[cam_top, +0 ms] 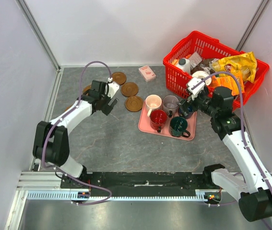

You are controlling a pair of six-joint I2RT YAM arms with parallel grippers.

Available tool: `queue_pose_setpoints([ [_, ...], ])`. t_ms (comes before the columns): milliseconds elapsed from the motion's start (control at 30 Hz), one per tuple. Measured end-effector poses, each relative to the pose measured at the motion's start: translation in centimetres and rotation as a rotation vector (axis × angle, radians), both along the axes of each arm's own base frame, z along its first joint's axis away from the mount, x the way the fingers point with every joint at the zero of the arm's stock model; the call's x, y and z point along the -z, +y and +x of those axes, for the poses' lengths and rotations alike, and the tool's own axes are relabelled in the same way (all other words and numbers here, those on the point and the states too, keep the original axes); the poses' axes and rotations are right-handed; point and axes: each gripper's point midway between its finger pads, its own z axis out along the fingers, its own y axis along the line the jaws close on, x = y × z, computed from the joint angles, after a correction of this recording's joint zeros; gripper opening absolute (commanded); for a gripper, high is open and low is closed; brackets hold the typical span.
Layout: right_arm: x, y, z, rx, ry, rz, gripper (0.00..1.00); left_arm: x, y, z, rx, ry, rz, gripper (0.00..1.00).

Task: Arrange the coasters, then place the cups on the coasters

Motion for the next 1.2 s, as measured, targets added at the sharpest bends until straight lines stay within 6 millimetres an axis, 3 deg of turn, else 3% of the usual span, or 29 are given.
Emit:
queue_pose_setpoints([
  [167,0.0,-0.2,0.0,0.002,0.0,0.002,0.98,0.2,-0.2,3.1,-0.046,-0.005,0.02,1.0],
  [333,-0.1,-0.1,0.0,-0.002,0.0,0.003,0.98,2.3,-0.2,4.4,-0.079,0.029,0.041,1.0],
  [567,-0.2,-0.1,-0.1,-0.005,-0.004,0.004,0.98,6.0,0.1,4.2,-0.101,0.111,0.075,1.0],
  [1000,-0.2,-0.1,-0.1,-0.006,-0.004,0.004,0.98,6.8,0.3,3.9,-0.102,0.085,0.074,1.0],
  [1200,-0.2,-0.1,-0.1,-0.006,-0.004,0.004,0.98,6.7,1.2,2.1,-0.097,0.069,0.096,1.0],
])
